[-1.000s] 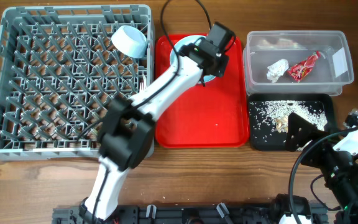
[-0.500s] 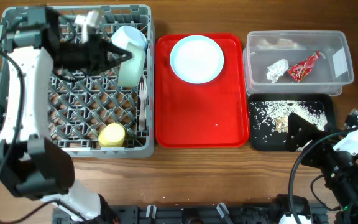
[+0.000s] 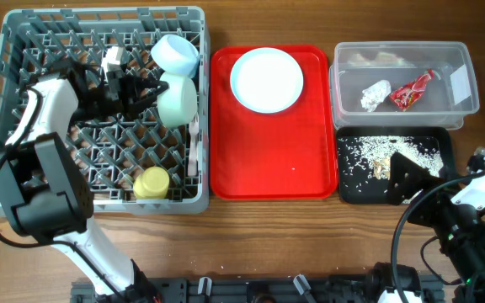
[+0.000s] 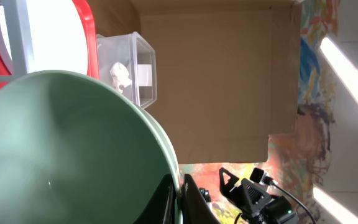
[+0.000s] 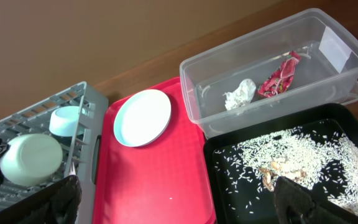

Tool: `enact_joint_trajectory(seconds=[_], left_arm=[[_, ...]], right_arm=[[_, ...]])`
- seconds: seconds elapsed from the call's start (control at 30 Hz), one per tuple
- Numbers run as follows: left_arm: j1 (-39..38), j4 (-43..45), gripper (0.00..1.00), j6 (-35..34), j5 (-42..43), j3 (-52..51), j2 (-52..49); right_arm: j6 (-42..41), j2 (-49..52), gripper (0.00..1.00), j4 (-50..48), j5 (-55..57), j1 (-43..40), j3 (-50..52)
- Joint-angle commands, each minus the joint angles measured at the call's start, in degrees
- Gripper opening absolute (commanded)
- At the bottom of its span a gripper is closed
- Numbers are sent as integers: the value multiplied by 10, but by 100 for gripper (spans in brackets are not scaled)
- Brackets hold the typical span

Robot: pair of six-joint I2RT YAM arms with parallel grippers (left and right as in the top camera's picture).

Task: Sort waste into correct bins and load items into the dishwasher rack
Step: 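Carry the light-green bowl left and place it in the rack, then return the left gripper and grasp the rim of the light-blue plate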

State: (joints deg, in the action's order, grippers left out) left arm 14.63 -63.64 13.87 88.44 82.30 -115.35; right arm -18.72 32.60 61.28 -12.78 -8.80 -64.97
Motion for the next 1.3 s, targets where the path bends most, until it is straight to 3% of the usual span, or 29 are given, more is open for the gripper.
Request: enact_joint_trajectory(seconds=[0.0, 0.13, 0.2, 0.27, 0.3, 0.33, 0.47, 0.6, 0.63, 0.7, 0.73, 0.77, 0.8, 0.93, 1.03, 1.07, 1.1, 1.13, 1.2, 1.27], left_arm=[[-3, 16, 4, 11, 17, -6, -24], [3, 35, 4, 7, 14, -6, -52], [19, 35, 5, 7, -45, -6, -54], [37, 37, 17, 7, -89, -6, -54], [48, 37, 19, 7, -100, -6, -54], [66, 37, 100, -4, -101, -6, -54], [102, 34, 100, -11, -101, -5, -46], [122, 17, 99, -12, -112, 4, 38], [116, 15, 99, -14, -136, 4, 74], [79, 40, 99, -83, -264, 4, 173], [53, 61, 100, -138, -351, 4, 210], [-22, 104, 100, -272, -542, 4, 276], [-74, 134, 100, -311, -597, 4, 302], [-289, 296, 100, -309, -615, 3, 299], [-412, 383, 99, -308, -724, 2, 228], [-460, 412, 44, -309, -806, 2, 160], [-480, 433, 21, -309, -827, 2, 118], [-495, 450, 8, -309, -848, 2, 75], [-510, 478, 4, -309, -910, 2, -15], [-515, 498, 4, -311, -905, 2, -80]], right_arm=[[5, -3, 100, -3, 8, -1, -2], [5, -3, 100, -3, 8, -1, -2], [5, -3, 100, -3, 8, -1, -2], [5, -3, 99, -3, 8, -1, -2], [5, -3, 100, -3, 8, -1, -2], [5, -3, 100, -3, 8, -1, -2], [5, -3, 100, -3, 8, -1, -2], [5, -2, 100, -3, 8, -1, -2], [5, -2, 100, -3, 8, -1, -2], [5, -2, 100, -3, 8, -1, -2], [5, -2, 100, -3, 8, -1, -2], [5, -2, 100, -3, 8, -1, -2], [5, -2, 100, -3, 8, -1, -2], [5, -2, 100, -3, 8, -1, -2], [5, -2, 100, -3, 8, -1, -2], [5, -2, 99, -3, 8, -1, -2], [5, -2, 100, -3, 8, -1, -2], [5, -2, 100, -3, 8, -1, -2], [6, -2, 100, -3, 8, -1, -2], [5, -2, 100, -3, 8, -1, -2]])
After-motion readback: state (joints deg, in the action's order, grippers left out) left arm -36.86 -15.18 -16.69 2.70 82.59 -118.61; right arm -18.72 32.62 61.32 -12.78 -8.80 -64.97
